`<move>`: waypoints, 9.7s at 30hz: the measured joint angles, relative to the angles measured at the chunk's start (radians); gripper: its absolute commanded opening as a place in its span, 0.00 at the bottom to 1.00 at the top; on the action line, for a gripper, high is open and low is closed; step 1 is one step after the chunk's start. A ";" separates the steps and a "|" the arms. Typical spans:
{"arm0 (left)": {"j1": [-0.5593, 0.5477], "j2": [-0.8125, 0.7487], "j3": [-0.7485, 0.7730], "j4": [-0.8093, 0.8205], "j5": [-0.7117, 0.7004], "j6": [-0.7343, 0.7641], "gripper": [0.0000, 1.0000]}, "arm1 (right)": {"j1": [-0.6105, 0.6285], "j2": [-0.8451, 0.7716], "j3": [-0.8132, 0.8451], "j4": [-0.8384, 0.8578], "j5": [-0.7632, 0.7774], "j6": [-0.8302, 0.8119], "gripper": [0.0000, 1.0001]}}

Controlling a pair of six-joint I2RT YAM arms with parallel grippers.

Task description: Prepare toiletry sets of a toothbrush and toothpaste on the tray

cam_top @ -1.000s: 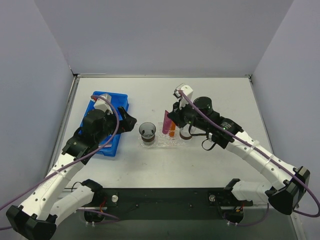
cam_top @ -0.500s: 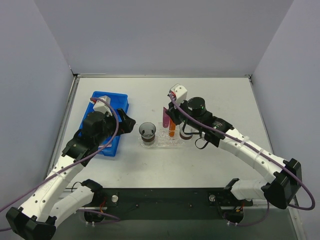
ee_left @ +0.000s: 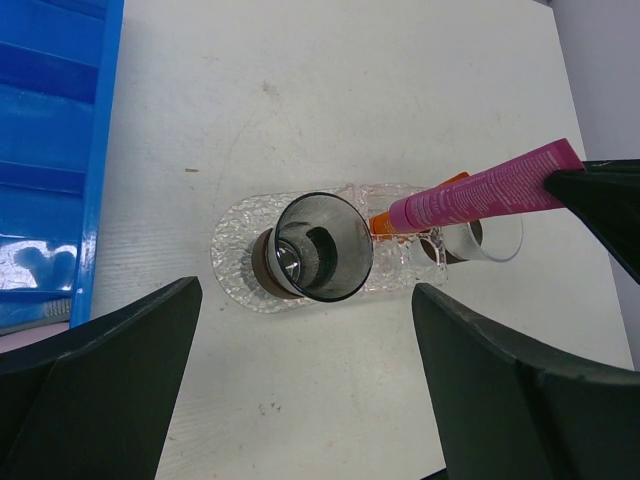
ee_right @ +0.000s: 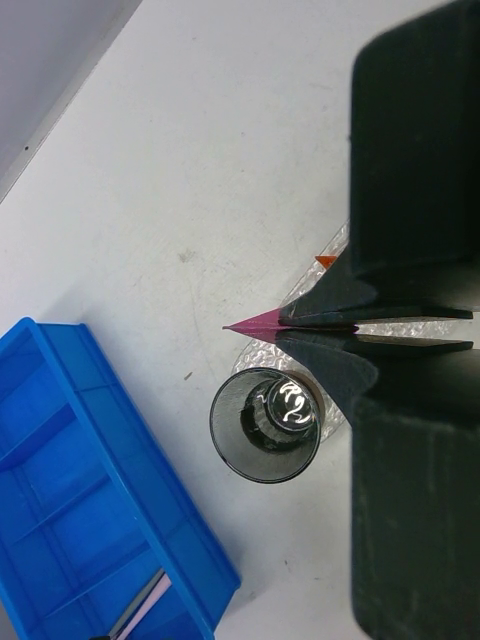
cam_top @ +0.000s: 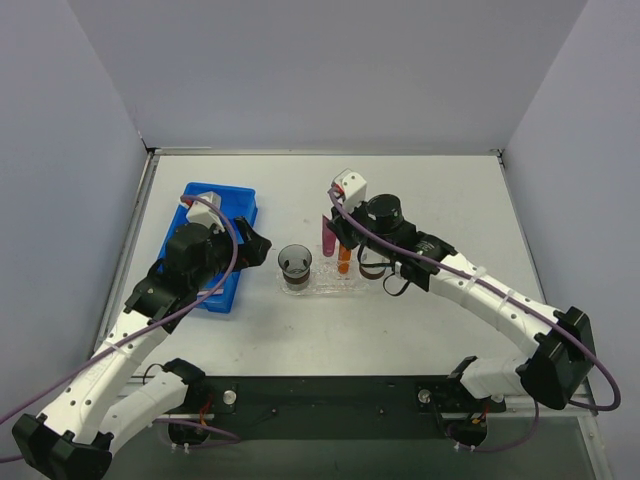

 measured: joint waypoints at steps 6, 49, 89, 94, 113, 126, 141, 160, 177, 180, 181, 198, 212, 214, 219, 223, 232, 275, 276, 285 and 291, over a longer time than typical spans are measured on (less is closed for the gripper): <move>0.001 -0.002 0.000 0.000 0.000 0.000 0.97 | 0.000 0.014 -0.006 0.013 -0.001 -0.010 0.00; 0.031 0.032 0.000 0.000 0.017 0.000 0.97 | 0.000 0.055 -0.129 0.146 0.014 -0.028 0.00; 0.047 0.042 0.000 0.000 0.048 -0.011 0.97 | -0.002 0.113 -0.182 0.240 0.038 -0.010 0.32; 0.047 0.042 0.000 0.000 0.050 -0.011 0.97 | -0.002 0.113 -0.181 0.235 0.037 -0.010 0.44; 0.054 0.042 0.003 -0.369 -0.368 -0.253 0.71 | -0.026 0.036 0.021 0.118 0.020 0.071 0.40; 0.220 0.194 0.020 -0.475 -0.494 -0.485 0.44 | -0.171 -0.124 -0.002 0.069 0.025 0.177 0.37; 0.358 0.427 0.037 -0.447 -0.404 -0.561 0.44 | -0.214 -0.179 -0.033 0.054 0.032 0.197 0.36; 0.427 0.575 -0.025 -0.282 -0.293 -0.581 0.46 | -0.279 -0.166 -0.035 0.053 0.027 0.209 0.36; 0.433 0.588 -0.077 -0.201 -0.317 -0.578 0.13 | -0.291 -0.166 -0.037 0.053 0.019 0.227 0.36; 0.433 0.575 -0.078 -0.213 -0.321 -0.579 0.00 | -0.291 -0.166 -0.037 0.053 0.019 0.228 0.36; 0.433 0.567 -0.078 -0.216 -0.322 -0.579 0.00 | -0.291 -0.166 -0.038 0.053 0.019 0.229 0.36; 0.433 0.315 -0.013 -0.396 -0.378 -0.595 0.06 | -0.295 -0.178 -0.064 0.053 0.019 0.251 0.37; 0.433 0.462 0.017 -0.467 -0.401 -0.721 0.24 | -0.360 -0.264 -0.068 0.006 0.096 0.229 0.43; 0.433 0.497 0.037 -0.471 -0.408 -0.731 0.25 | -0.389 -0.274 -0.068 -0.013 0.118 0.225 0.43; 0.433 0.597 0.103 -0.479 -0.416 -0.735 0.29 | -0.460 -0.275 -0.054 -0.084 0.151 0.222 0.45; 0.436 0.661 0.154 -0.481 -0.417 -0.729 0.32 | -0.506 -0.254 -0.019 -0.140 0.158 0.233 0.45; 0.452 0.747 0.252 -0.546 -0.417 -0.735 0.34 | -0.577 -0.164 0.069 -0.252 0.150 0.278 0.46; 0.473 0.797 0.111 -0.403 -0.398 -0.769 0.00 | -0.736 -0.055 0.117 -0.309 0.055 0.377 0.50; 0.472 0.795 0.115 -0.401 -0.394 -0.759 0.00 | -0.736 -0.057 0.113 -0.309 0.055 0.377 0.50; 0.465 0.761 0.178 -0.447 -0.362 -0.706 0.00 | -0.736 -0.098 0.069 -0.279 0.042 0.384 0.49; 0.465 0.696 0.226 -0.470 -0.380 -0.674 0.00 | -0.736 -0.144 0.029 -0.262 0.025 0.388 0.50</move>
